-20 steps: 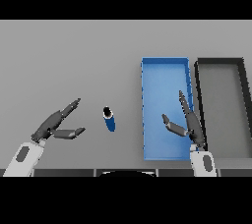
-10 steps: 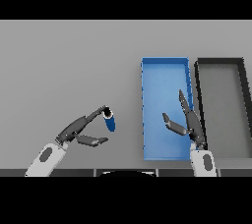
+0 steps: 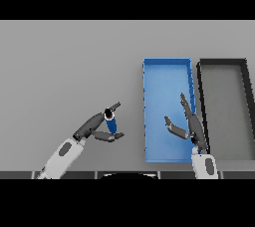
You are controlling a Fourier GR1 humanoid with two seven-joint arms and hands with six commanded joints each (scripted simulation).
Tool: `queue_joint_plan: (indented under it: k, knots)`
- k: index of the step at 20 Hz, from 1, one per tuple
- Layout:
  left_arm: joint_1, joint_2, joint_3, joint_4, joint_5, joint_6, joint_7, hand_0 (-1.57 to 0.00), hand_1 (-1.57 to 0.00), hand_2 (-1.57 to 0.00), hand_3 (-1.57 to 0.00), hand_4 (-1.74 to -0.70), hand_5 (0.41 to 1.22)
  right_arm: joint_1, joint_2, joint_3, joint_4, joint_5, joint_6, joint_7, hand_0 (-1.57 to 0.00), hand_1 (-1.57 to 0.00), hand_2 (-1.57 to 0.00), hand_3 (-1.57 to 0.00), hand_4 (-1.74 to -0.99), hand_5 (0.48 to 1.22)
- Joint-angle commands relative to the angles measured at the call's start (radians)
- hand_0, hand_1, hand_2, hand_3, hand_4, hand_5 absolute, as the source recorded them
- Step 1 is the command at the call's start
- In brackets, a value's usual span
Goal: Pick up the blue pipe and place it into the blue bin.
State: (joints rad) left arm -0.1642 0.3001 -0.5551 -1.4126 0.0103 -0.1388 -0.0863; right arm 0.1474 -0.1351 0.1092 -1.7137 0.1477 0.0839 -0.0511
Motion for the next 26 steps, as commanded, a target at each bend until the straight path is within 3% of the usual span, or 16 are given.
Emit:
queue_joint_plan:
  k: [1, 5, 6, 7, 8, 10, 13, 16, 21, 26]
  knots:
    - [-0.005, -0.008, -0.001, 0.008, -0.003, 0.002, -0.014, 0.0, 0.0, 0.0, 0.0, -1.16, 0.491, 0.01, -0.003, 0.002, -0.003, 0.004, 0.001, -0.005, 0.0, 0.0, 0.0, 0.0, -1.323, 0.665]
    - [-0.013, -0.062, 0.007, 0.032, 0.059, -0.031, -0.023, 0.0, 0.0, -0.08, -0.07, -1.24, 0.566, -0.004, -0.012, -0.013, -0.008, -0.008, 0.0, 0.015, 0.0, 0.0, 0.0, 0.0, -1.322, 0.664]
    - [-0.021, -0.075, 0.01, 0.041, 0.066, -0.03, -0.019, 0.0, -0.09, -0.21, -0.2, -1.28, 0.607, 0.0, -0.008, -0.004, -0.002, -0.001, 0.002, 0.015, 0.0, 0.0, 0.0, 0.0, -1.32, 0.664]
    - [-0.02, -0.087, 0.014, 0.045, 0.081, -0.033, -0.008, -0.09, -0.25, -0.39, -0.47, -1.31, 0.73, -0.002, -0.014, -0.013, -0.003, -0.007, 0.002, 0.007, 0.0, 0.0, 0.0, 0.0, -1.319, 0.663]
    - [-0.009, -0.098, 0.018, 0.052, 0.095, -0.035, -0.018, -0.34, -0.5, -0.63, -0.69, -1.39, 0.828, 0.006, -0.018, -0.013, -0.007, -0.01, 0.008, -0.013, 0.0, 0.0, 0.0, 0.0, -1.322, 0.666]
    - [0.003, -0.1, 0.021, 0.05, 0.103, -0.05, -0.049, -0.78, -0.89, -0.97, -0.98, -1.51, 0.969, 0.0, -0.014, -0.009, 0.002, -0.001, 0.003, -0.003, 0.0, 0.0, 0.0, 0.0, -1.313, 0.665]
    - [0.002, -0.115, 0.004, 0.04, 0.084, -0.04, -0.041, -1.17, -1.22, -1.26, -1.25, -1.62, 1.092, 0.006, -0.012, -0.002, -0.002, 0.009, 0.0, -0.007, 0.0, 0.0, 0.0, 0.0, -1.307, 0.666]
    - [0.002, -0.116, 0.0, 0.039, 0.068, -0.018, -0.066, -1.36, -1.39, -1.41, -1.38, -1.67, 1.155, -0.031, -0.022, -0.014, 0.021, 0.016, -0.008, 0.016, 0.0, 0.0, 0.0, 0.0, -1.288, 0.664]
    - [-0.021, -0.149, -0.015, -0.04, 0.08, -0.006, -0.094, -1.5, -1.51, -1.52, -1.45, -1.71, 1.199, -0.027, -0.02, -0.013, 0.011, 0.003, 0.002, 0.011, 0.0, 0.0, 0.0, 0.0, -1.28, 0.66]
    - [-0.066, -0.163, -0.026, -0.151, 0.109, -0.014, -0.024, -1.55, -1.55, -1.55, -1.45, -1.72, 1.214, -0.015, -0.027, 0.0, 0.004, 0.04, -0.009, -0.008, 0.0, 0.0, 0.0, 0.0, -1.278, 0.682]
